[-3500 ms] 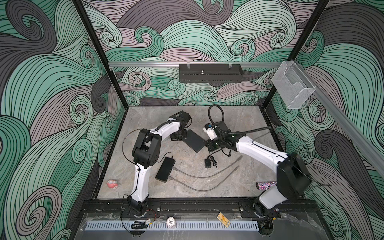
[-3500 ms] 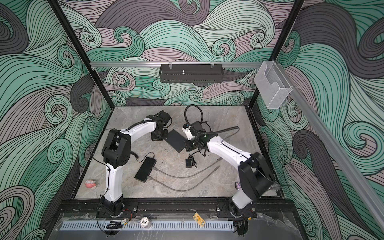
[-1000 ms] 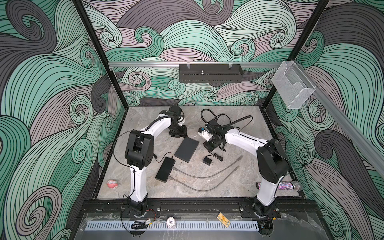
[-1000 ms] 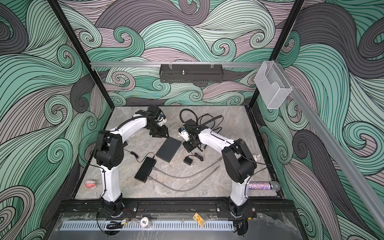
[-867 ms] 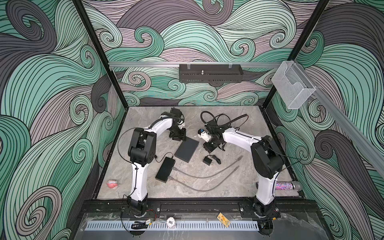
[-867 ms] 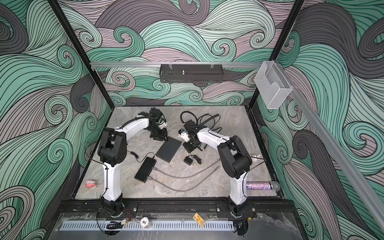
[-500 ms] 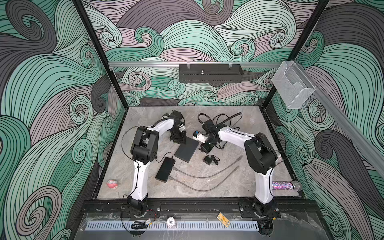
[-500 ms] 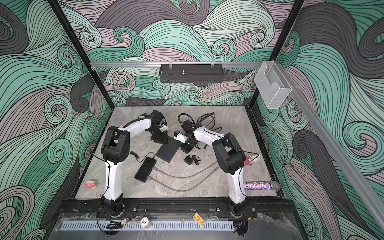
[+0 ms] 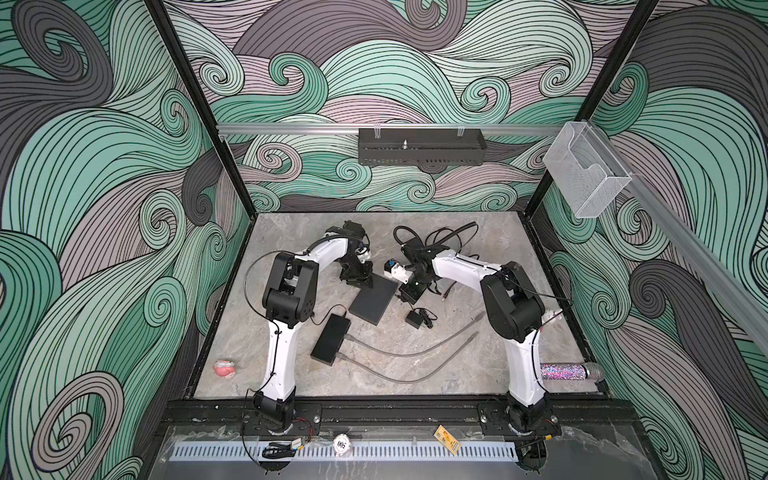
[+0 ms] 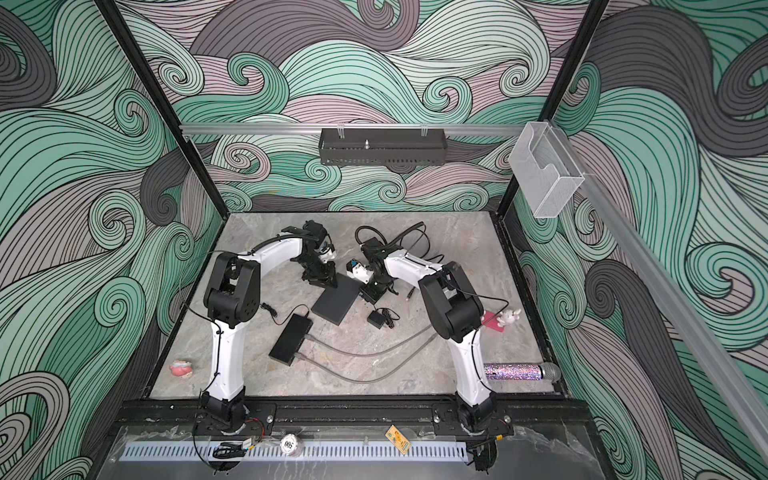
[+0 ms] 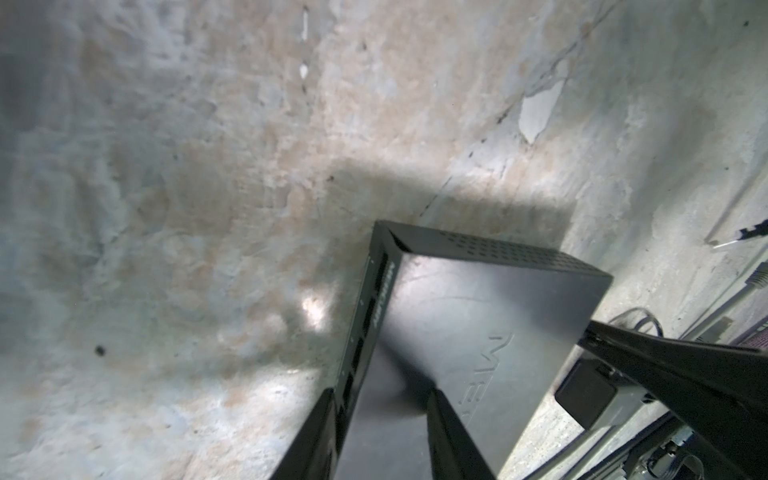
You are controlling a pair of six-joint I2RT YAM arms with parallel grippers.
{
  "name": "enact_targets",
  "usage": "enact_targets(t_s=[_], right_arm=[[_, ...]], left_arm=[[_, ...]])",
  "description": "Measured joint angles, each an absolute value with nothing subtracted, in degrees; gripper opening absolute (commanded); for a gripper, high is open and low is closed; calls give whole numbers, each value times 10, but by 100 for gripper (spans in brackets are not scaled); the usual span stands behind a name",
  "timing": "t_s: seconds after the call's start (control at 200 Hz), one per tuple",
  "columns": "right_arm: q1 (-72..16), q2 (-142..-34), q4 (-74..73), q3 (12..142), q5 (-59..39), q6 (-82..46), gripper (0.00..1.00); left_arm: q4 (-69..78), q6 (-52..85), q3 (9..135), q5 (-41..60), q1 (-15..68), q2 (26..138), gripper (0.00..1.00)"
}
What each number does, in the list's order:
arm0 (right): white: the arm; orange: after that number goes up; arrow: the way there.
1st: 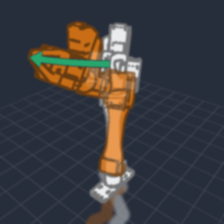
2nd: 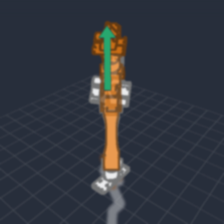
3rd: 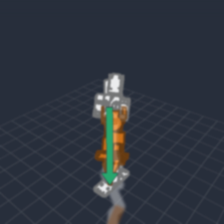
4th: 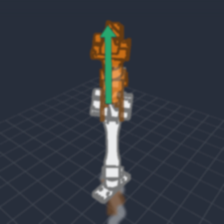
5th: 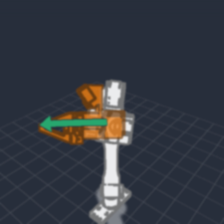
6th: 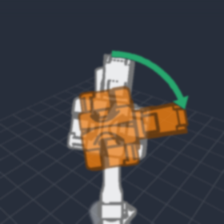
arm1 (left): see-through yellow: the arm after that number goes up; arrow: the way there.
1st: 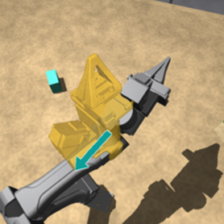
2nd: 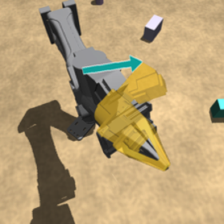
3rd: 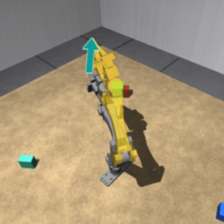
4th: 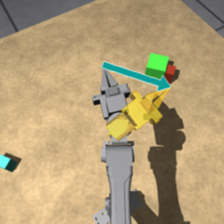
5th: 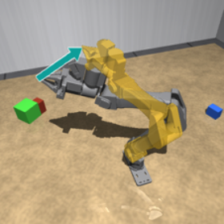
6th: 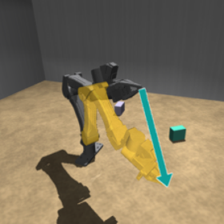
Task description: Insert the plug into the switch port
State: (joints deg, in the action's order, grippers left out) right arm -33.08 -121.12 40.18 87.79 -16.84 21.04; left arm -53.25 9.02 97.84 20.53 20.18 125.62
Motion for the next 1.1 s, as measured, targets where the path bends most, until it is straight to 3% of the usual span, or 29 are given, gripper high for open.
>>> enact_targets(t_s=[1.101], right_arm=[[-329, -1238, 444, 931, -172, 223, 0]], left_arm=[[-541, 85, 994, 213, 199, 1267, 36]])
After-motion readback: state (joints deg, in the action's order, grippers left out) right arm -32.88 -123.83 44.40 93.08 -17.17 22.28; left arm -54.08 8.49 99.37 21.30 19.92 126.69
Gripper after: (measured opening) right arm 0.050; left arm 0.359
